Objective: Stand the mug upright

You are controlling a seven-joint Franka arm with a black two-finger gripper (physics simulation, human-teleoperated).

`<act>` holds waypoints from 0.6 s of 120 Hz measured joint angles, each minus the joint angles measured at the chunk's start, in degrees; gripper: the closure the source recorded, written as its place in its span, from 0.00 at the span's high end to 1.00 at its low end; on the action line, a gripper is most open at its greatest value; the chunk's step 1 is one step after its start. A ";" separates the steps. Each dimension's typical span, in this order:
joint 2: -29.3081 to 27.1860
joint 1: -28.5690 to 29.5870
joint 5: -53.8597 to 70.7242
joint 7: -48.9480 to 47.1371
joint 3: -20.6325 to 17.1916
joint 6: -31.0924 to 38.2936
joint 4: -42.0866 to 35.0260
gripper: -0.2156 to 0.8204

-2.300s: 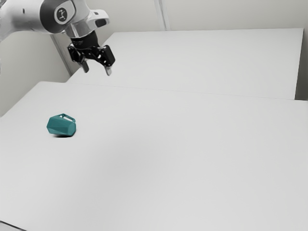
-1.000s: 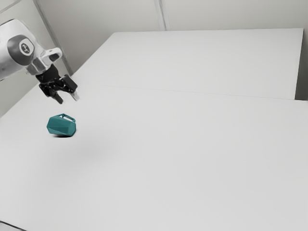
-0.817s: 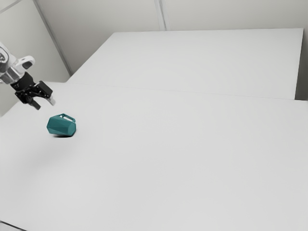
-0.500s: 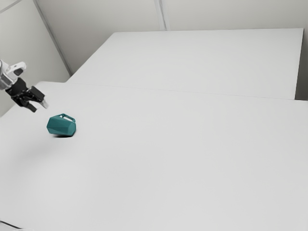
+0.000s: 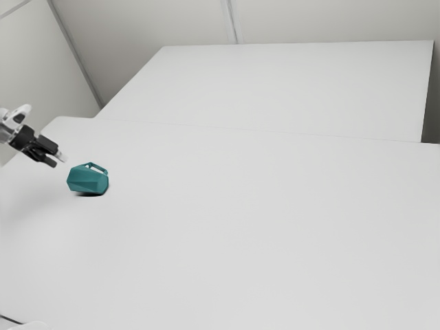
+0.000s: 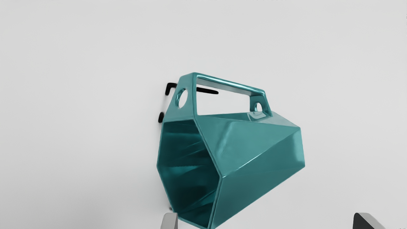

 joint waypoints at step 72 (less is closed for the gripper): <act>9.52 2.00 -9.62 8.93 -0.32 -7.98 6.97 0.79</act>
